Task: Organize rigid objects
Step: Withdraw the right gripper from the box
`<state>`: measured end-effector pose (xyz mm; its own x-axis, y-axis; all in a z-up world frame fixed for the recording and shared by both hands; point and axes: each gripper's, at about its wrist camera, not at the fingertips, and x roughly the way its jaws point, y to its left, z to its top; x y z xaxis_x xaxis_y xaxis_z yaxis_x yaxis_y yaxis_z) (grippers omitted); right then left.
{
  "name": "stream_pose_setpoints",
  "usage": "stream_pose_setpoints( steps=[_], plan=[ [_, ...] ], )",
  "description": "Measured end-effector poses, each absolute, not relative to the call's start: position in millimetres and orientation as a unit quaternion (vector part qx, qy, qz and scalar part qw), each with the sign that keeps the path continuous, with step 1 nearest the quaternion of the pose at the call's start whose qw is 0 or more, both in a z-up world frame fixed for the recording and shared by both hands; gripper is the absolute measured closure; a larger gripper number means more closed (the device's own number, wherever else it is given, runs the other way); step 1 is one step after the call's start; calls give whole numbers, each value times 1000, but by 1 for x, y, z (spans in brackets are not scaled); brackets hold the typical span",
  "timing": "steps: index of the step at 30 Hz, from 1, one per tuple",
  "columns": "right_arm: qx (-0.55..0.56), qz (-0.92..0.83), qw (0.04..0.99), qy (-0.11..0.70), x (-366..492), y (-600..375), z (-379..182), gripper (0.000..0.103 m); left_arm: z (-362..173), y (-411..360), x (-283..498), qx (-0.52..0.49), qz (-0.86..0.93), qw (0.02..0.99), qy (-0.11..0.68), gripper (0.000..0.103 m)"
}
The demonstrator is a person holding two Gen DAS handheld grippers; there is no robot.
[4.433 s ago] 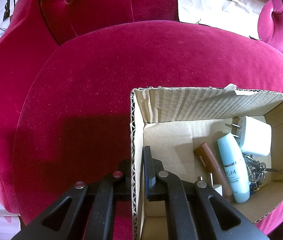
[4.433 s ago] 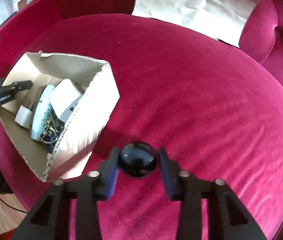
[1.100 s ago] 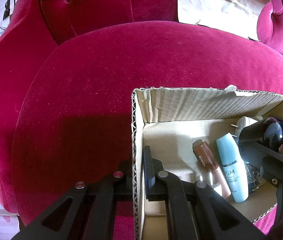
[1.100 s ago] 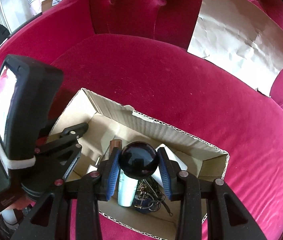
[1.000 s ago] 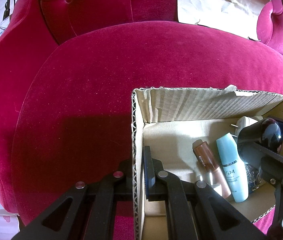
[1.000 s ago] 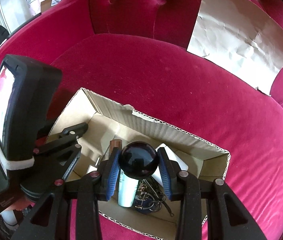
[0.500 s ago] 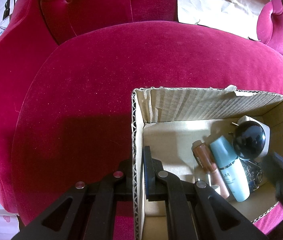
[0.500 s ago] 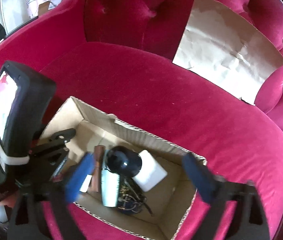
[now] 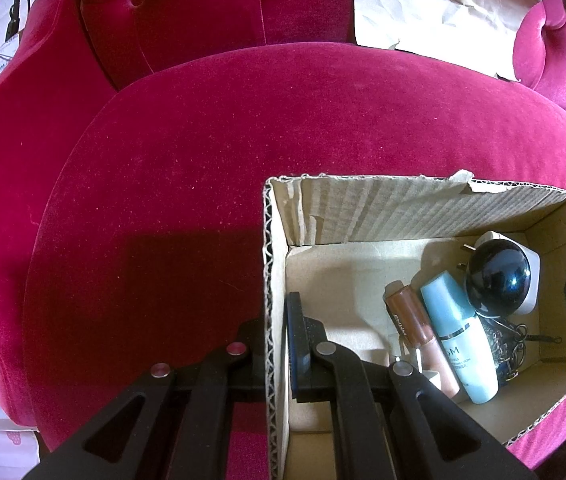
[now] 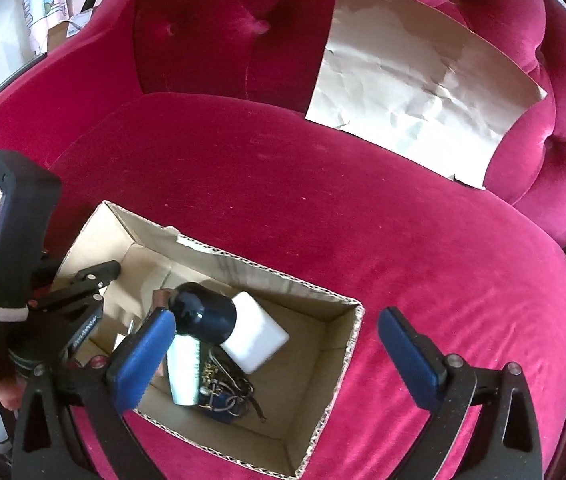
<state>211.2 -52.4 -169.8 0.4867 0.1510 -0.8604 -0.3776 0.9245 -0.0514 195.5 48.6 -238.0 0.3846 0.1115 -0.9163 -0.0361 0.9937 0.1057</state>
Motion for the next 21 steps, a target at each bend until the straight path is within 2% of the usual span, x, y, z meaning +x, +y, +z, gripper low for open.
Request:
stream_pose_setpoints(
  steps=[21],
  plan=[
    [-79, 102, 866, 483, 193, -104, -162, 0, -236, 48, 195, 36, 45, 831, 553, 98]
  ],
)
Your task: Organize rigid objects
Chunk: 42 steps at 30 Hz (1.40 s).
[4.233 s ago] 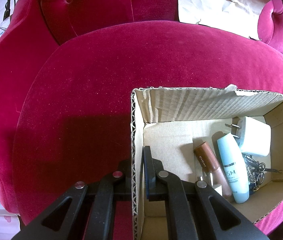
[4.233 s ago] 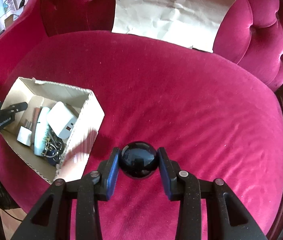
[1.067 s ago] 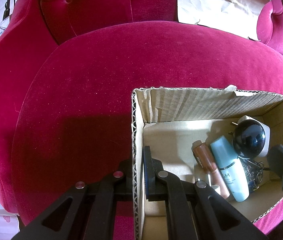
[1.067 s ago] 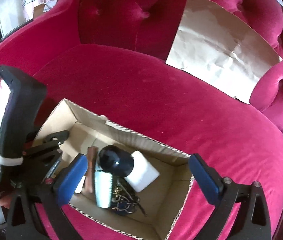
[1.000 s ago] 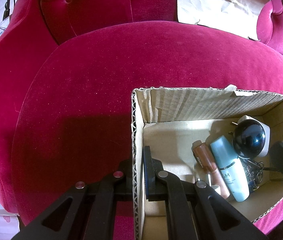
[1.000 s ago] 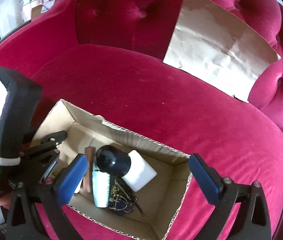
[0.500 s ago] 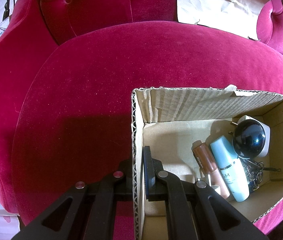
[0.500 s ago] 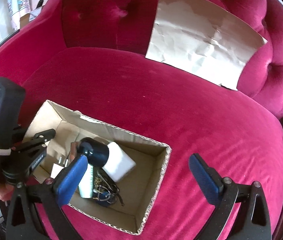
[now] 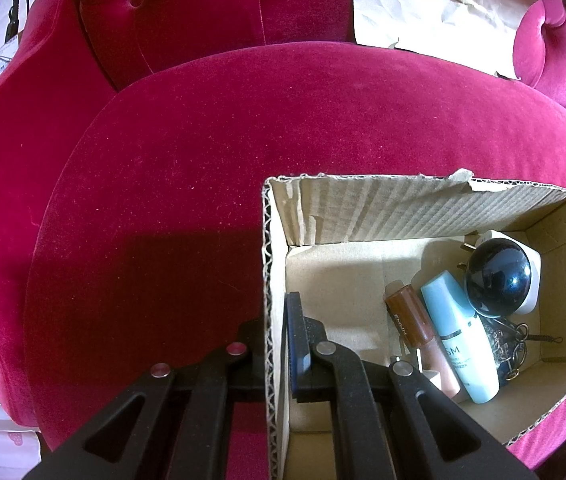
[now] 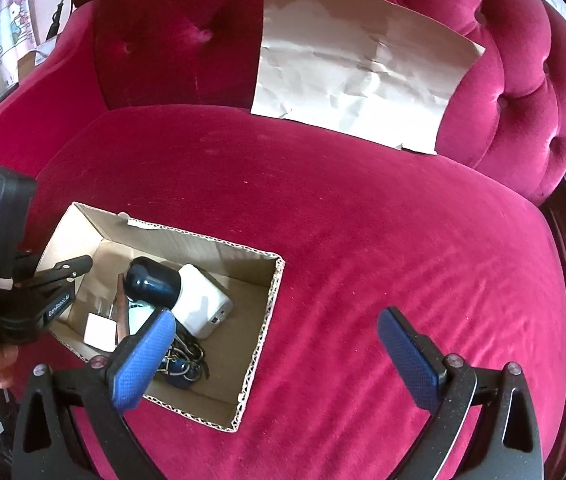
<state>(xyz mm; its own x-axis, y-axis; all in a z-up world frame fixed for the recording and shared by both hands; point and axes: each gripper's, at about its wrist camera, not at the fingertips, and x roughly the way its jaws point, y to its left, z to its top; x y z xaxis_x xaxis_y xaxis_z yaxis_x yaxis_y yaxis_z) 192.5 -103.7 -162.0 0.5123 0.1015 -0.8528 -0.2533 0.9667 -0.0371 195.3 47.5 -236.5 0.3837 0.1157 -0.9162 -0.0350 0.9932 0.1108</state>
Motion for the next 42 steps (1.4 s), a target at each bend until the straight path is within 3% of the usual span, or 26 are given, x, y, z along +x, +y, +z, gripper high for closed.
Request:
stream_pose_setpoints(
  steps=[12, 14, 15, 16, 20, 21, 42],
  plan=[
    [-62, 99, 869, 482, 184, -109, -157, 0, -232, 42, 195, 56, 45, 826, 559, 93],
    [-62, 100, 869, 480, 181, -109, -154, 0, -226, 40, 193, 68, 48, 832, 548, 71],
    [-62, 100, 870, 479, 179, -108, -153, 0, -222, 41, 191, 71, 52, 835, 543, 43],
    [-61, 101, 871, 477, 177, -108, -151, 0, -220, 43, 189, 69, 55, 836, 542, 21],
    [-61, 103, 874, 470, 169, -108, -142, 0, -210, 49, 180, 51, 53, 838, 541, 12],
    [-61, 104, 875, 469, 167, -107, -140, 0, -209, 49, 178, 48, 50, 836, 545, 0],
    [-32, 74, 876, 475, 117, -105, -99, 0, -133, 25, 101, 66, 9, 856, 513, 0]
  ],
)
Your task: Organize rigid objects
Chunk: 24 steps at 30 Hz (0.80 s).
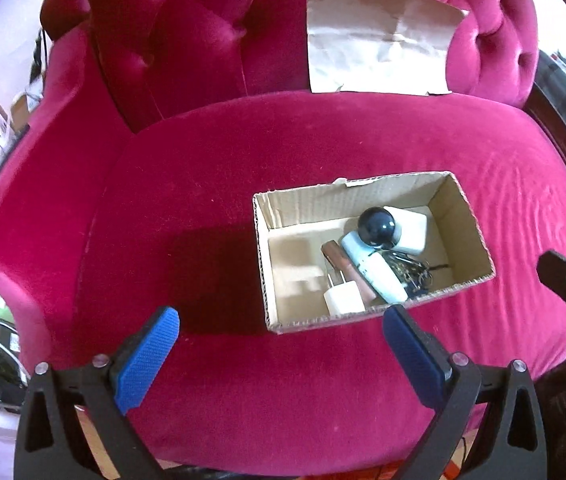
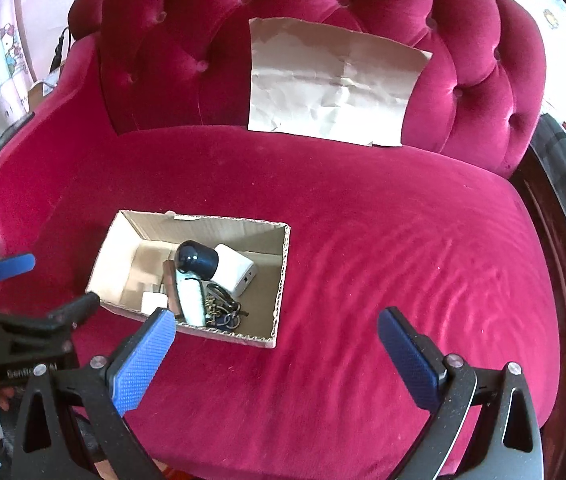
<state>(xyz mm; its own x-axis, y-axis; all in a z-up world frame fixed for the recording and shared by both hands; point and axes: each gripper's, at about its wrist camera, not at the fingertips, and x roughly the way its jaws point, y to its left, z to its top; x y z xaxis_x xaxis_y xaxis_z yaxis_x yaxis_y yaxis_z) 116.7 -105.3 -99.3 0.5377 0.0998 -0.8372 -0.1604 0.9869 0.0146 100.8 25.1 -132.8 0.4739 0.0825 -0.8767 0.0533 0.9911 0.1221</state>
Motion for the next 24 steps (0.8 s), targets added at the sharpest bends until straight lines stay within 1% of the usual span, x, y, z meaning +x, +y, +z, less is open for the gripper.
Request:
stream_pose_setpoints(
  steps=[6, 16, 24],
  plan=[
    [-18, 69, 878, 473, 98, -105, -82, 0, -105, 22, 79, 64, 7, 865, 498, 0],
    [-9, 65, 882, 467, 68, -104, -60, 0, -85, 3, 46, 62, -4, 873, 484, 0],
    [-9, 60, 883, 465, 51, -106, -54, 0, -79, -5, 27, 64, -5, 876, 478, 0]
  ],
)
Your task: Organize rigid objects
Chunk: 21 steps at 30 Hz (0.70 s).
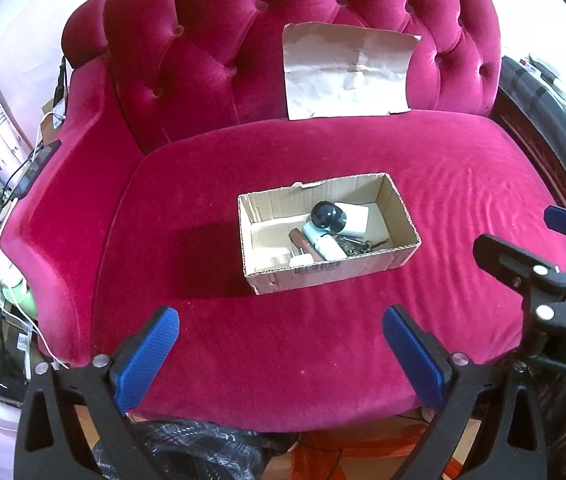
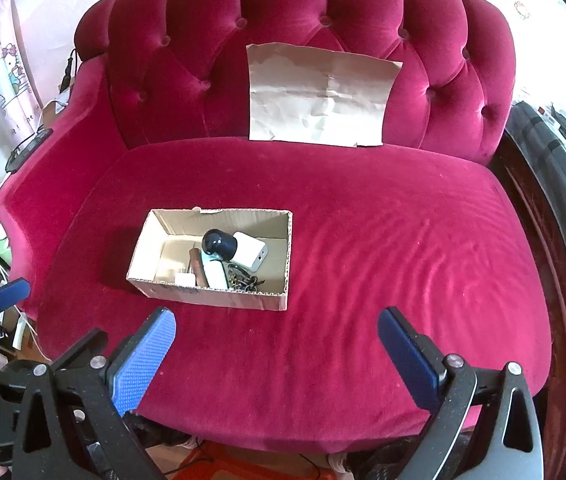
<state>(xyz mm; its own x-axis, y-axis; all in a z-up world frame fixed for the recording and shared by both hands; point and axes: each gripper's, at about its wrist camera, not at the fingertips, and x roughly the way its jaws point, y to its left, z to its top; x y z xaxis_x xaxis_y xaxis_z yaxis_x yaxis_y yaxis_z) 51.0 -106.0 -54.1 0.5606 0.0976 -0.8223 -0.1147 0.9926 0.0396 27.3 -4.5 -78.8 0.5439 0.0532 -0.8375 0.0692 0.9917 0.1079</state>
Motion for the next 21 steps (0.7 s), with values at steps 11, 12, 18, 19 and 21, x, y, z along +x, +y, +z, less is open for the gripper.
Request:
stream_pose_setpoints(
  steps=[11, 12, 18, 19, 21],
  plan=[
    [-8, 64, 884, 462, 42, -106, -52, 0, -73, -9, 21, 60, -7, 880, 471, 0],
    [-8, 64, 885, 462, 42, -107, -52, 0, -73, -9, 21, 60, -8, 880, 470, 0],
    [-5, 61, 886, 459, 42, -107, -51, 0, -70, -10, 20, 59, -7, 882, 468, 0],
    [-5, 61, 886, 459, 42, -107, -51, 0, -70, -10, 20, 58, -8, 882, 468, 0],
    [-5, 60, 887, 458, 42, -107, -50, 0, -70, -10, 20, 59, -7, 882, 468, 0]
  ],
)
